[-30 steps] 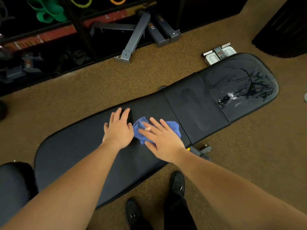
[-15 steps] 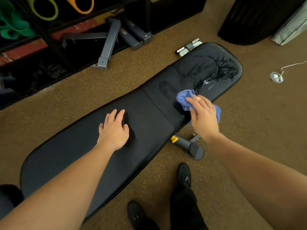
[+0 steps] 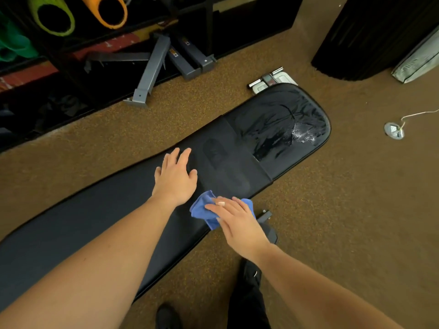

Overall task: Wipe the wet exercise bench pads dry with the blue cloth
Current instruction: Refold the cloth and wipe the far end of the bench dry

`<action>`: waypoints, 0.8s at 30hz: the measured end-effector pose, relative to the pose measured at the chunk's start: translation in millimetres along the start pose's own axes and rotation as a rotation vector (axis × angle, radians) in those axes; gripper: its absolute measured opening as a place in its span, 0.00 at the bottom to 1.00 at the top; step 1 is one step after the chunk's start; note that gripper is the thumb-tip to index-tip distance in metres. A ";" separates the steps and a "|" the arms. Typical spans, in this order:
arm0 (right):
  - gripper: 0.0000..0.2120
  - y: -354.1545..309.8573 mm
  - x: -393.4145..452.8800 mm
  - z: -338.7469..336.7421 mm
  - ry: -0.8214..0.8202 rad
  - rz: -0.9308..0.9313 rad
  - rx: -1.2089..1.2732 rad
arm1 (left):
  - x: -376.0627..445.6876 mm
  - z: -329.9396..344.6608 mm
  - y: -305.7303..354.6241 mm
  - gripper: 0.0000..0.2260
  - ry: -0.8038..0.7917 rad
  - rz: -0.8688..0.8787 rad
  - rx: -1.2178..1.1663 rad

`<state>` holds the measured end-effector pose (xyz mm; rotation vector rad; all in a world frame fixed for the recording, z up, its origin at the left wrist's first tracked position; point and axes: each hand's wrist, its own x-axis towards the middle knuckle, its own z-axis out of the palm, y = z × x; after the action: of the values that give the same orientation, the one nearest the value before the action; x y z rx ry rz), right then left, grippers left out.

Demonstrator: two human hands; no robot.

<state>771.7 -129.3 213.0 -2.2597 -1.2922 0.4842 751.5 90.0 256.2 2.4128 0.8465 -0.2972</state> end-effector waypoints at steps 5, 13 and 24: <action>0.18 34.3 3.8 -61.0 0.290 0.218 0.217 | 34.2 5.8 46.4 0.33 -0.022 0.034 0.007; 0.27 109.3 12.6 -74.1 0.200 0.146 -0.431 | 68.3 10.8 69.5 0.53 -0.191 -0.065 0.117; 0.18 73.2 62.6 -126.4 0.565 0.163 0.026 | 68.5 16.2 65.8 0.53 -0.155 -0.056 0.238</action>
<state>919.7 -136.5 270.5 -2.2562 -0.8140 -0.0902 845.8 73.0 245.8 2.5445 0.8503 -0.6302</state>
